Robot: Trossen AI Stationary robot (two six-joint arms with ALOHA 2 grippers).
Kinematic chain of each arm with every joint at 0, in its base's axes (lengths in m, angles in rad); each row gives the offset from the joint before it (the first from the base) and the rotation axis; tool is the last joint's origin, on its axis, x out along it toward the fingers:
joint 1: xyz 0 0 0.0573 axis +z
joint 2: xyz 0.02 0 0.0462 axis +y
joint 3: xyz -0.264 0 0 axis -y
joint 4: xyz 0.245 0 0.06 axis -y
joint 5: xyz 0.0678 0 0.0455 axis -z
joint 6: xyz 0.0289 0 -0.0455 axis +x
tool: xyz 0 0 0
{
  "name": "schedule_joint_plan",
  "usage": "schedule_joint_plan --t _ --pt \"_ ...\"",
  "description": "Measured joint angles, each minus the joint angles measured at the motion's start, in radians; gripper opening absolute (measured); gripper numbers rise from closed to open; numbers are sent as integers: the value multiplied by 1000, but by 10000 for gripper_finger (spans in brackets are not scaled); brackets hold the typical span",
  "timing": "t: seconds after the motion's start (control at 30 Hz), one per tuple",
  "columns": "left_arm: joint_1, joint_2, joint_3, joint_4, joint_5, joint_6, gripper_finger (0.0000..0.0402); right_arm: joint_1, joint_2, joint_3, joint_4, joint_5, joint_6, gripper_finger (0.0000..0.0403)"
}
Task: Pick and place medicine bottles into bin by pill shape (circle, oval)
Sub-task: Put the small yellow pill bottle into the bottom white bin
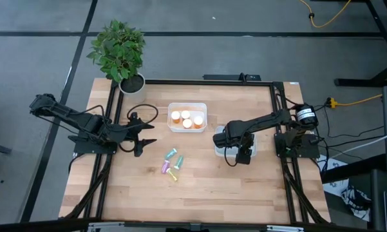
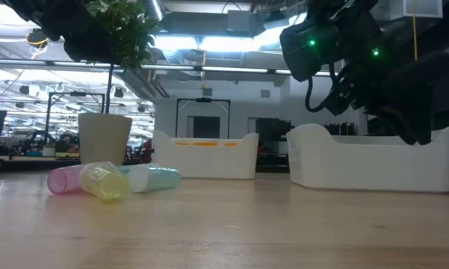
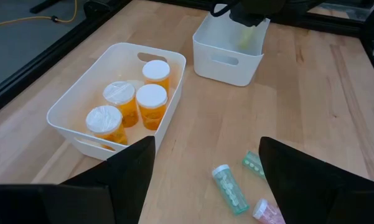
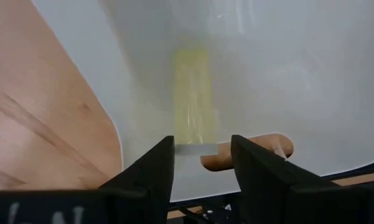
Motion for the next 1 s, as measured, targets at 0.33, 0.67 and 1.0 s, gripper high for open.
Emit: schedule_joint_plan --t 0.33,0.67,1.0 --pt "0 0 0 -1 0 0 281 0 1 -102 44 -21 5 162" --pt "0 0 0 -1 0 0 281 0 1 -85 55 25 -5 161" --pt "0 0 0 -1 6 -20 281 0 1 -78 73 27 -29 161"
